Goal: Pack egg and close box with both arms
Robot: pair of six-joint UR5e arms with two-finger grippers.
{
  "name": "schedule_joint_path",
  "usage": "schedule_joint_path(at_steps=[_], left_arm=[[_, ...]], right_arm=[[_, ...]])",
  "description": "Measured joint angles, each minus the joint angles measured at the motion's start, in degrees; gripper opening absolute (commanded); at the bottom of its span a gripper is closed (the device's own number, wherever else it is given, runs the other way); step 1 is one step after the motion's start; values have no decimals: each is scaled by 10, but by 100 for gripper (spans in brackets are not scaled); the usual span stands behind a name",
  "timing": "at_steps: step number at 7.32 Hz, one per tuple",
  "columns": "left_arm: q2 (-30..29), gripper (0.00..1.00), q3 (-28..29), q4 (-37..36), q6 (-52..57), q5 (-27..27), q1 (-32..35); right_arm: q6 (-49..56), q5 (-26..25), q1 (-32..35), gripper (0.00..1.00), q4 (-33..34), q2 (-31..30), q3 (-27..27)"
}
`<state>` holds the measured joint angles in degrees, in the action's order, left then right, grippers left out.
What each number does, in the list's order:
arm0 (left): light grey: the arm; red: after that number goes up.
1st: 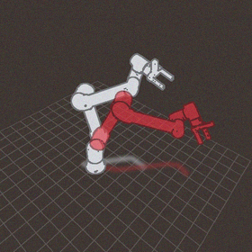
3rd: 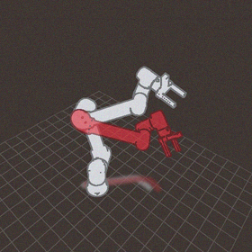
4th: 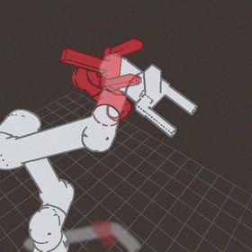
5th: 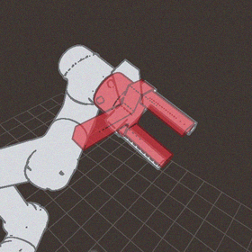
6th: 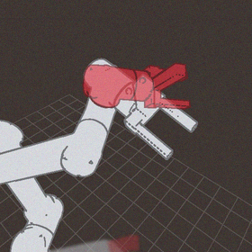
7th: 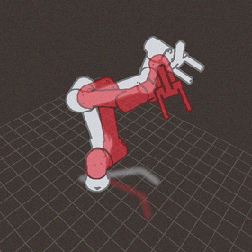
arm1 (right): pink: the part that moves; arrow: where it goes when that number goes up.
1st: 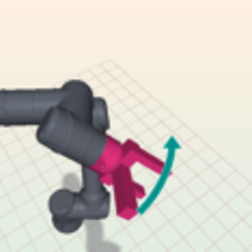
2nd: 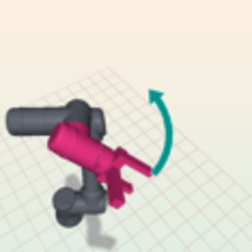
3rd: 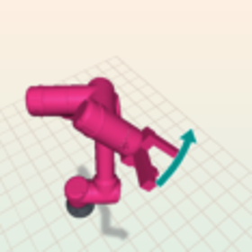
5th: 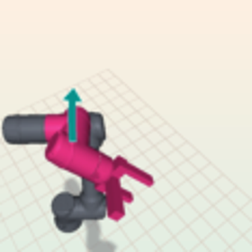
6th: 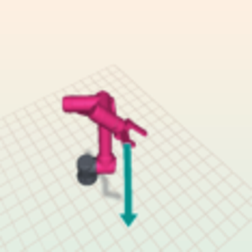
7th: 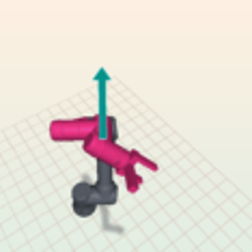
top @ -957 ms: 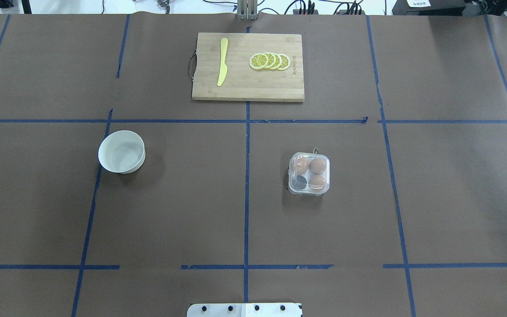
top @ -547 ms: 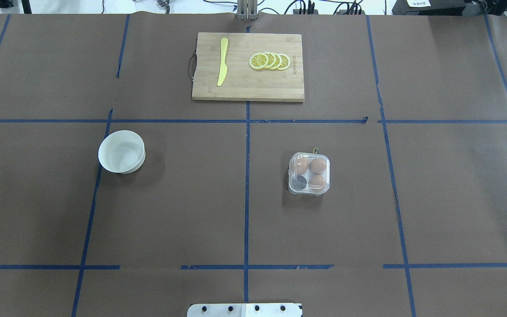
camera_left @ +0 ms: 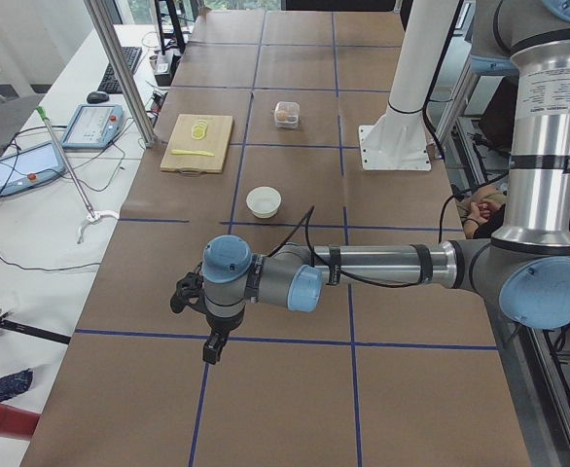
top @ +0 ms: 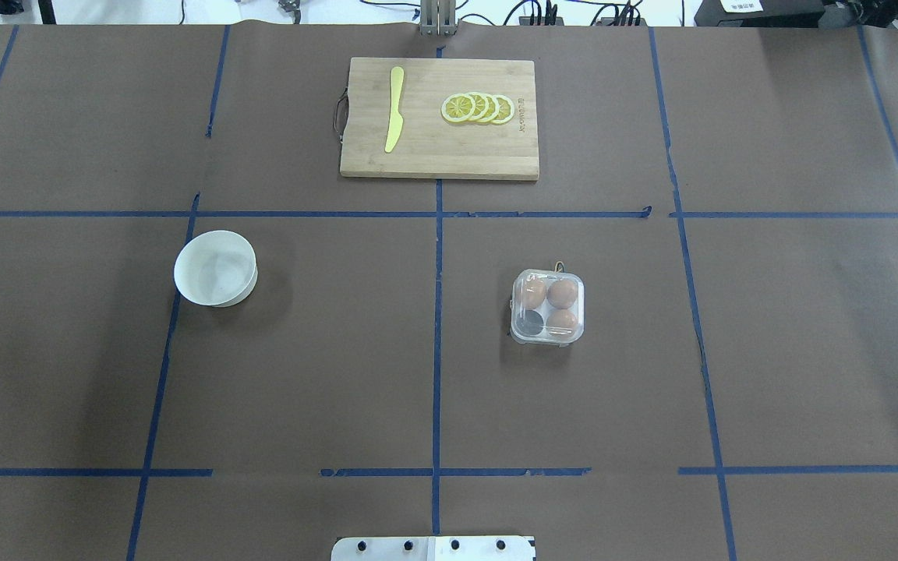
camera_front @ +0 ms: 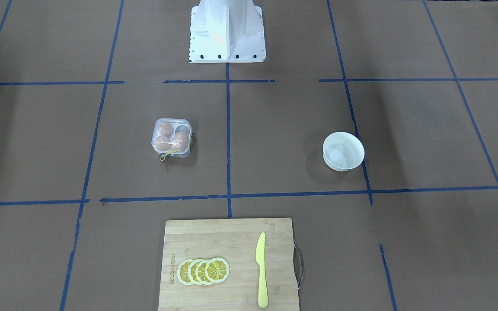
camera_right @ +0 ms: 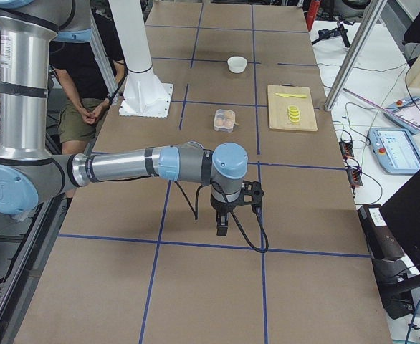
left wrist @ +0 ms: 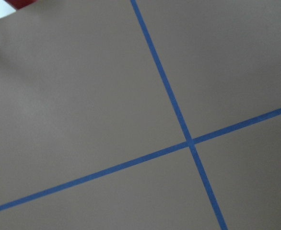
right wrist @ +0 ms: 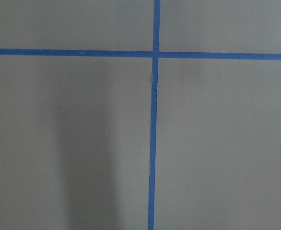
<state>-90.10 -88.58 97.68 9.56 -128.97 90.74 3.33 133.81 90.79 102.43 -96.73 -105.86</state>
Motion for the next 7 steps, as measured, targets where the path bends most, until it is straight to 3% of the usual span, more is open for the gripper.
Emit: schedule_joint_path(at_steps=[3,7], left_arm=[[-1,100,-49,-124,-3,-46,0],[2,100,-56,-122,-4,-53,0]], right_arm=[[-1,1,2,100,1,0,8],[-2,4,21,100,1,-1,35]])
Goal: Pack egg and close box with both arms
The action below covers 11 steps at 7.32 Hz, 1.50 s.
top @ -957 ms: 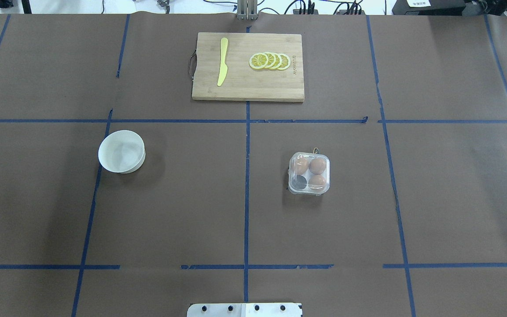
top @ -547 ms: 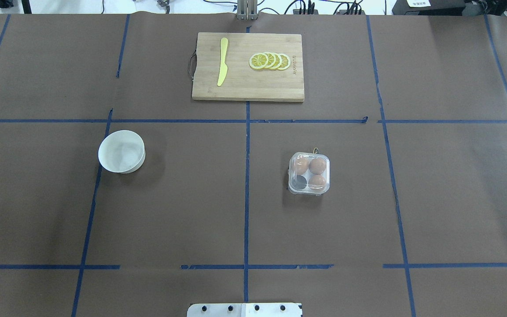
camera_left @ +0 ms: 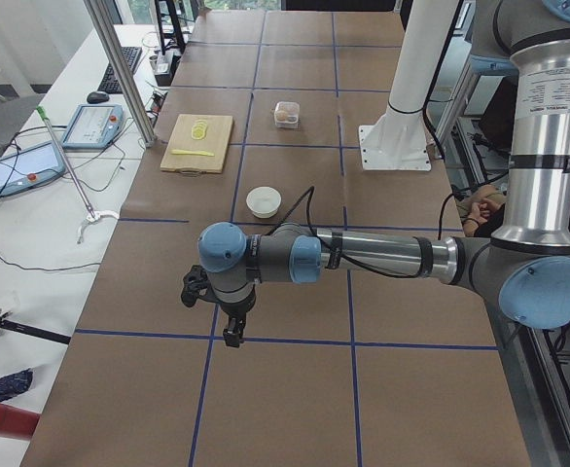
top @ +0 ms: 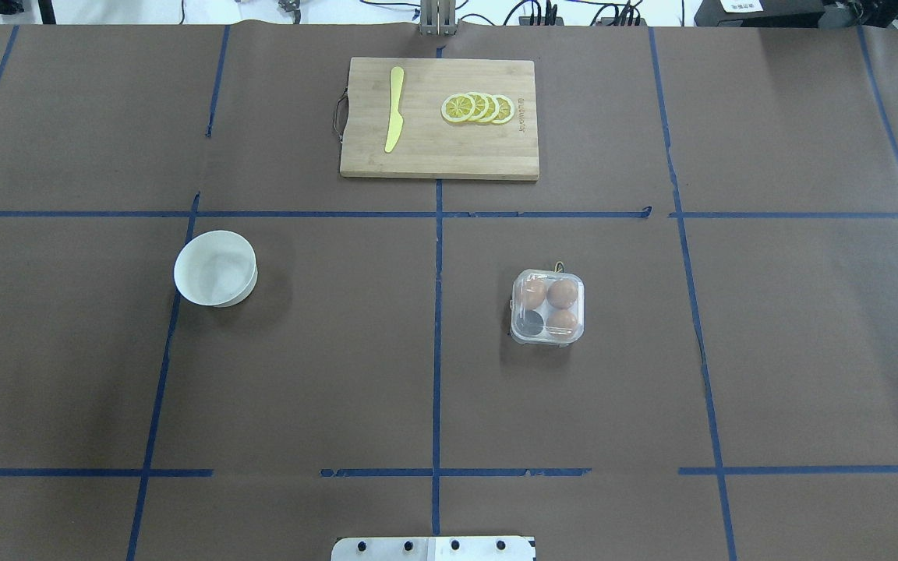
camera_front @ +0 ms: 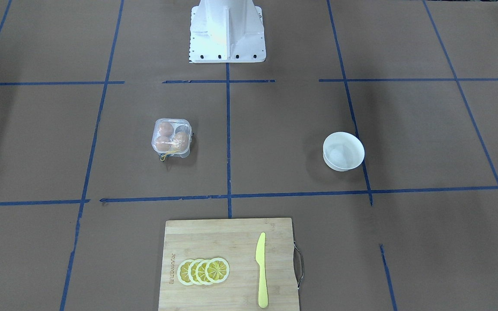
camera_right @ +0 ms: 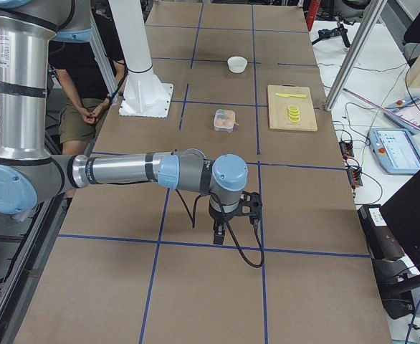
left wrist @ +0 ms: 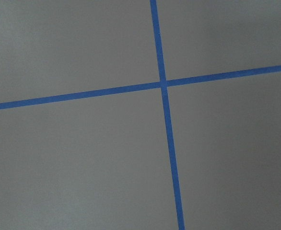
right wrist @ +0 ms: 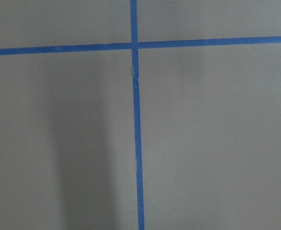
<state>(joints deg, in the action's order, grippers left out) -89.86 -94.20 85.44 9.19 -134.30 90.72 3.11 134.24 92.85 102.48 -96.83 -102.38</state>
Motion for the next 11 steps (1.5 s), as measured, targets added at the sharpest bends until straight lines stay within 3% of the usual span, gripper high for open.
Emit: schedule_joint_path(at_steps=[6,11], left_arm=[[2,100,1,6,3,0,1],[1,100,1,6,1,0,1]], right_arm=[[-36,9,10,100,-96,1,72],[-47,11,10,100,-112,7,84]])
